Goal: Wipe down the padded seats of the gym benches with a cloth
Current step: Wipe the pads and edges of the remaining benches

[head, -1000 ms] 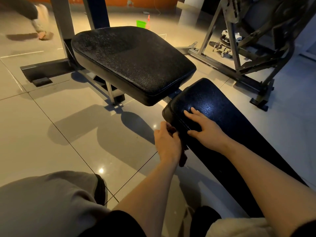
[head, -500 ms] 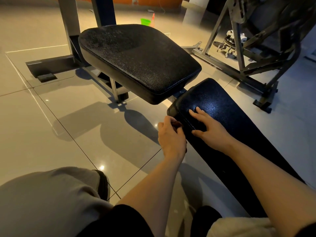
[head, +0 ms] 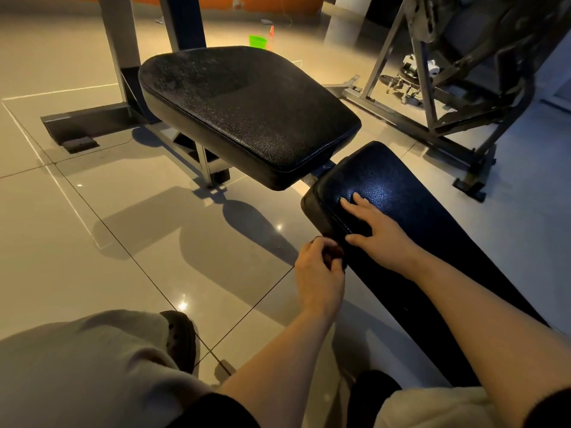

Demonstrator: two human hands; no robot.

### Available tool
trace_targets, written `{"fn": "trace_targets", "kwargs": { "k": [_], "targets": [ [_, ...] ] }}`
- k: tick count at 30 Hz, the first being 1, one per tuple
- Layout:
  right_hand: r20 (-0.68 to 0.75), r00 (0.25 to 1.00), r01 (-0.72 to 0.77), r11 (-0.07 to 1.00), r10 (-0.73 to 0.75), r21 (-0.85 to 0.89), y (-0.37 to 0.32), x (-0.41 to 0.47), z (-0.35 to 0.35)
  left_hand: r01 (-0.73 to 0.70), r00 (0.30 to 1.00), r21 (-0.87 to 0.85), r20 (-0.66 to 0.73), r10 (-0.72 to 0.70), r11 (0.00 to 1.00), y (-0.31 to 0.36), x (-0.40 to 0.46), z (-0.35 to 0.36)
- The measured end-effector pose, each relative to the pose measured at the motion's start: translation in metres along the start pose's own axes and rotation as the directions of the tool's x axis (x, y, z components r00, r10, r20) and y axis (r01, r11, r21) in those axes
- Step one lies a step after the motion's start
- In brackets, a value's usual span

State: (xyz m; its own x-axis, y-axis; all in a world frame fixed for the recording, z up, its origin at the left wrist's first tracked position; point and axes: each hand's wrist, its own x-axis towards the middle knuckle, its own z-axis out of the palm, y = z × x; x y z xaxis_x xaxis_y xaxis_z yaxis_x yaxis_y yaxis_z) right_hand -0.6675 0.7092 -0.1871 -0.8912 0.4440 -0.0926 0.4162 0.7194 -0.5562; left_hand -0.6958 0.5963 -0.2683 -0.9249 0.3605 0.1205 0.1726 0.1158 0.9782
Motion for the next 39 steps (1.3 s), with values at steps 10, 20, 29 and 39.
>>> {"fn": "trace_targets", "kwargs": {
  "k": [10, 20, 29, 39],
  "targets": [
    [-0.02, 1.0, 0.01, 0.999, -0.009, 0.039, 0.004, 0.002, 0.004, -0.004, 0.963, -0.061, -0.267, -0.013, 0.998, 0.023, 0.021, 0.005],
    [0.002, 1.0, -0.008, 0.999, 0.008, 0.041, 0.001, 0.001, 0.0, 0.154, 0.93, -0.07, -0.328, -0.169, 0.986, 0.022, 0.023, -0.004],
    [0.004, 1.0, 0.005, 0.999, -0.005, 0.053, 0.004, 0.002, 0.0, 0.083, 0.983, -0.045, -0.161, -0.09, 0.995, 0.02, 0.007, 0.009],
    [-0.006, 1.0, -0.03, 0.995, 0.03, 0.09, 0.001, 0.001, 0.003, 0.129, 0.912, -0.157, -0.369, -0.18, 0.979, 0.042, 0.045, -0.007]
  ]
}}
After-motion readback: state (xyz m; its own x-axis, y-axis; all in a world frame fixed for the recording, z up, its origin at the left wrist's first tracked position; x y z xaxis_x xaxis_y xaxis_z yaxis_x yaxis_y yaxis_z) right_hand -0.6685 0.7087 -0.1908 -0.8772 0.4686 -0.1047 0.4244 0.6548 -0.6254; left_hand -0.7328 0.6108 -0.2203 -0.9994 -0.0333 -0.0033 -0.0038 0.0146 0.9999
